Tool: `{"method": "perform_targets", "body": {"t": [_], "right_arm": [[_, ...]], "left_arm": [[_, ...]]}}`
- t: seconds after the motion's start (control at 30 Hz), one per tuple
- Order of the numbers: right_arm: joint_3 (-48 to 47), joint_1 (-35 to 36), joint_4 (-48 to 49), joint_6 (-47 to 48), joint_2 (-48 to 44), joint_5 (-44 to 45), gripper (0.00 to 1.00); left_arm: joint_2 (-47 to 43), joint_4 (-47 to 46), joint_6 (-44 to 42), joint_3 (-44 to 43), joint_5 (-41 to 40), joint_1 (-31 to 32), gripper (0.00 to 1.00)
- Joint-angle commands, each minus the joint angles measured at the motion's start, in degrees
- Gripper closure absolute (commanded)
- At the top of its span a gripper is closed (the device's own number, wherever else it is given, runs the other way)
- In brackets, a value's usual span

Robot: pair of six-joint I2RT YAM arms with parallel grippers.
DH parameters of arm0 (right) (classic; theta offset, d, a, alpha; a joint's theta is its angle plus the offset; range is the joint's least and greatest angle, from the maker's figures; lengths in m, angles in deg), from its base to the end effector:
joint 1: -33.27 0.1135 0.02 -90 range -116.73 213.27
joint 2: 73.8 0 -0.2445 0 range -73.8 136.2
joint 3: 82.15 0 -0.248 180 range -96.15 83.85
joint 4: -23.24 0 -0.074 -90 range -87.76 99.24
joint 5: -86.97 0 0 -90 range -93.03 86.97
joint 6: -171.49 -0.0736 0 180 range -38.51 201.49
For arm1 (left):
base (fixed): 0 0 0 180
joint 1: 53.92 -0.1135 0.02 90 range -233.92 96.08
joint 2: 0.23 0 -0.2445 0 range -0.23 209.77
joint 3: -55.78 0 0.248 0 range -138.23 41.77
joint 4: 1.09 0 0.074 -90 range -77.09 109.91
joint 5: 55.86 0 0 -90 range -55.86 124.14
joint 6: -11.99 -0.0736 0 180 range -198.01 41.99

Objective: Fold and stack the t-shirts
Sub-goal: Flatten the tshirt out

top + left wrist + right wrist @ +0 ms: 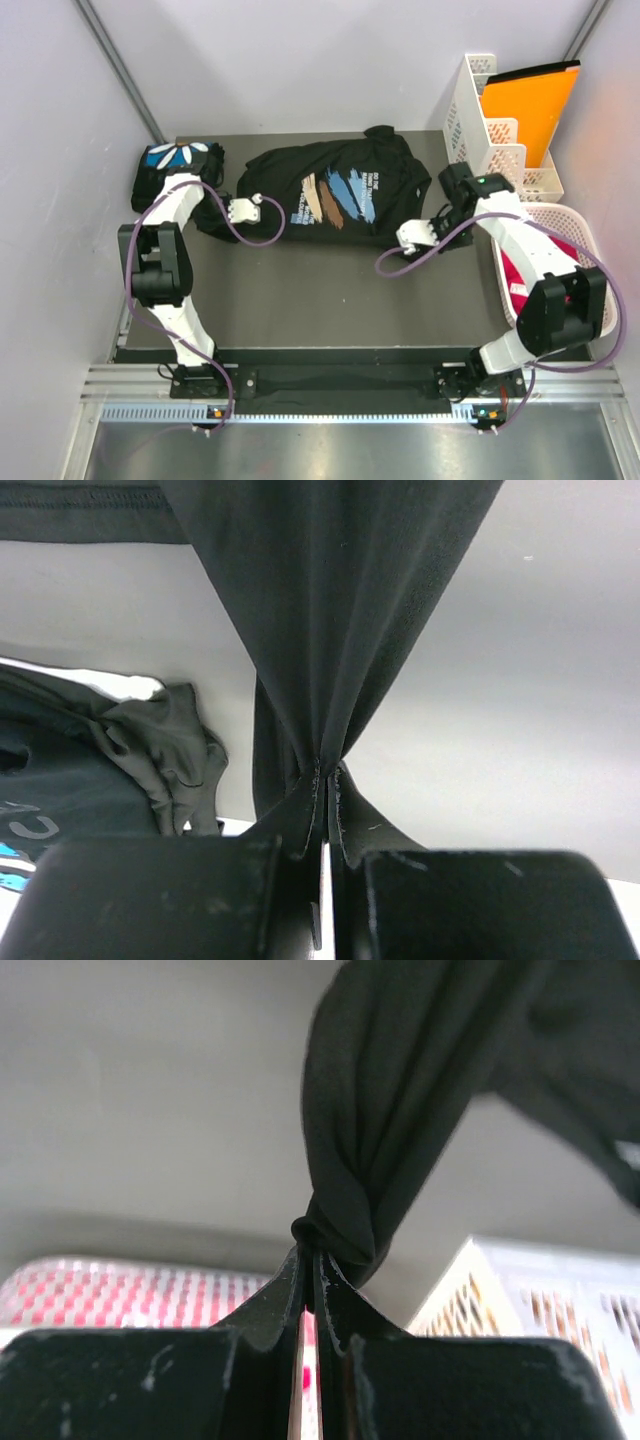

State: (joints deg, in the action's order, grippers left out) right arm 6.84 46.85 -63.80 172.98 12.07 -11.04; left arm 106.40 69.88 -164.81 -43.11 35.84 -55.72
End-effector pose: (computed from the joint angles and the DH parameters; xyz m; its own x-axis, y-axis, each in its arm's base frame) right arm 0.2601 0.0734 0.2342 0.2765 -0.9516 -0.1342 -0.9555 -0.2573 -0.1444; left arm 0.3645 0.0093 0.1697 -0.0803 0.9960 -0.0400 0.9772 0.0865 0.1938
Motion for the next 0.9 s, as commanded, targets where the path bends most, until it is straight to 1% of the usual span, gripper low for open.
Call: {"method": "perform_targets", "body": {"t": [0.0,0.1,0.23,0.33,0.37,0.43,0.47,0.53,0.57,0.6,0.63,0.67,0.73,0.77,0.83,0.87], "right_arm": [[8.52,4.07,9.72,-0.16,0.27,-0.16,1.00],[10.39,6.71,12.90,-2.52,1.76,-1.30,1.00],[10.74,9.26,14.50,-4.21,2.47,-2.80,1.00],[12.06,11.28,16.08,-5.70,2.38,-2.71,1.00],[12.76,11.90,16.69,-6.22,2.29,-1.75,0.98],[15.13,12.52,19.50,-7.28,2.20,0.00,0.92],[15.83,12.61,21.77,-7.81,2.29,2.27,0.89],[18.47,12.43,25.56,-9.39,2.46,6.93,0.85],[19.09,12.00,27.75,-9.48,2.64,7.74,0.77],[20.57,11.47,29.95,-10.35,2.73,10.10,0.74],[21.20,11.46,32.14,-11.23,2.90,13.08,0.71],[21.46,11.29,33.91,-11.76,2.99,13.72,0.65],[21.38,10.41,35.76,-12.73,3.26,15.73,0.62],[21.38,10.06,37.07,-13.43,3.26,16.27,0.59],[20.41,9.45,36.82,-13.44,2.82,16.01,0.58],[19.89,9.36,34.82,-13.17,2.56,15.14,0.57]], "left_arm": [[-2.04,-0.45,-1.35,-0.81,1.47,1.27,1.00],[-2.39,-1.16,-0.82,0.15,2.87,3.47,1.00],[-2.22,-1.77,-0.65,1.65,3.14,5.93,1.00],[-2.22,-2.12,-0.65,2.53,3.93,7.16,1.00],[-2.22,-2.74,-0.47,2.96,3.76,7.60,1.00],[-1.95,-2.92,0.32,2.88,3.76,8.48,1.00],[-1.86,-2.92,0.49,2.88,3.84,8.74,1.00],[-1.78,-2.92,1.02,3.14,3.93,9.10,1.00],[-1.95,-2.92,1.11,3.40,4.02,9.10,1.00],[-1.95,-3.00,1.02,3.58,3.84,9.19,1.00],[-2.04,-3.09,1.11,4.19,3.67,9.19,0.97],[-2.39,-3.35,1.20,4.55,3.32,9.19,0.95],[-2.74,-3.71,1.38,5.25,3.05,9.19,0.92],[-3.09,-3.71,1.38,5.51,2.88,9.19,0.87],[-3.27,-4.23,1.55,6.04,2.70,9.19,0.82],[-3.53,-4.32,1.55,6.22,2.70,9.19,0.82]]}}
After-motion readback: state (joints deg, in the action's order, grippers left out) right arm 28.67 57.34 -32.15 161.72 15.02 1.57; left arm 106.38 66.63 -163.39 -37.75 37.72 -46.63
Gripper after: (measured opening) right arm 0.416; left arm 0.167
